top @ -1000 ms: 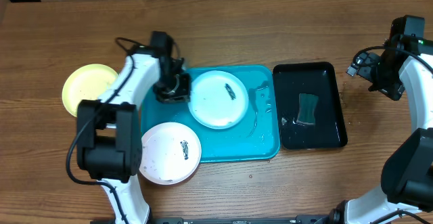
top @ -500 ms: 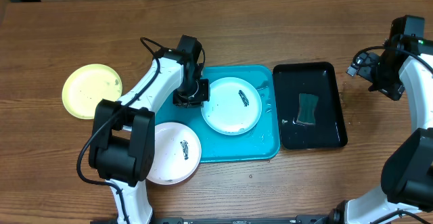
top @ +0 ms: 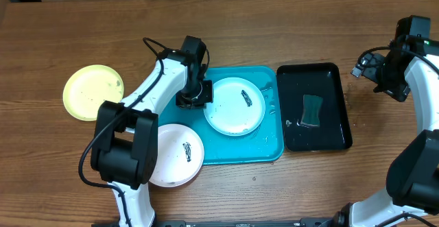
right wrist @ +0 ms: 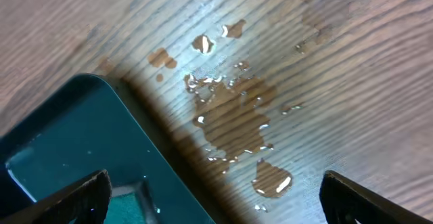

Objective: Clean dirty plates on tray and stack at the side
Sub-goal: 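Slide the white plate right on the teal tray with the left gripper, then reach the right gripper into the black tray and grasp the green sponge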

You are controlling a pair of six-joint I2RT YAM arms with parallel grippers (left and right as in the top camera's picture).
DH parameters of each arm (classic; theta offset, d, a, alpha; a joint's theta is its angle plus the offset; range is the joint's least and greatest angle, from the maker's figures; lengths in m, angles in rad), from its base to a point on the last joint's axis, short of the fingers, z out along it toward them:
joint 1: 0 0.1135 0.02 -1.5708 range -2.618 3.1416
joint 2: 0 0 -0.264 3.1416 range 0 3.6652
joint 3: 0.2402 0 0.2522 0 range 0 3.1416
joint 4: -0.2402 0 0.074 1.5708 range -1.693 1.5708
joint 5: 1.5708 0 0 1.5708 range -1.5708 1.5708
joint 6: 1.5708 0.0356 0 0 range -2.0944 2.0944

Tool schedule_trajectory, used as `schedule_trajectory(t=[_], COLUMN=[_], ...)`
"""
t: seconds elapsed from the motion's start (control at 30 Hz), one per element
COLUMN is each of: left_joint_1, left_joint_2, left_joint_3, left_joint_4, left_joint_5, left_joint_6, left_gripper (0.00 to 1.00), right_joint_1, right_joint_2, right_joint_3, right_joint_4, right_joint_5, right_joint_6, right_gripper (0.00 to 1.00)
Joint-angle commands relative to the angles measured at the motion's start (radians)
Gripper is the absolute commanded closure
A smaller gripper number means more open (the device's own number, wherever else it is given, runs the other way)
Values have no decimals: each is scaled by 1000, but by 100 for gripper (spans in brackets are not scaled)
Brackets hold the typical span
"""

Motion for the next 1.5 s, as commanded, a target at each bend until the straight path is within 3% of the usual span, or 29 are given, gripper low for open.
schedule_trajectory(t=[0.0,0.2,0.27,0.47,0.63,0.93,1.47], left_joint_1=[-16,-16,-16,-17,-17,-17,-17], left_joint_2=[11,11,11,11,11,11,11], left_joint_3=[-11,-13,-13,-15,-15,-22,-36], left_joint_4=[7,10,5,11,12,24,39], left_joint_5=[-48,-79,-106,-113,-113,-117,-117], left_joint_6=[-34,-40,-40,-40,-40,-40,-40], left_gripper=[93,96,96,96,96,96,96], right_joint_1=[-1,-1,13,132,245,381,385], right_joint_2=[-3,-3,-3,-3,-3,-3,-3], right_joint_3=[14,14,14,12,-18,-126,-373], right_joint_4=[13,-66,-102,-243,-238,-113,239], right_joint_5=[-95,-440,-476,-267,-169,6,22], right_joint_6=[3,-22,-76,-106,-102,-60,-41], right_gripper=[0,0,8,11,11,15,31])
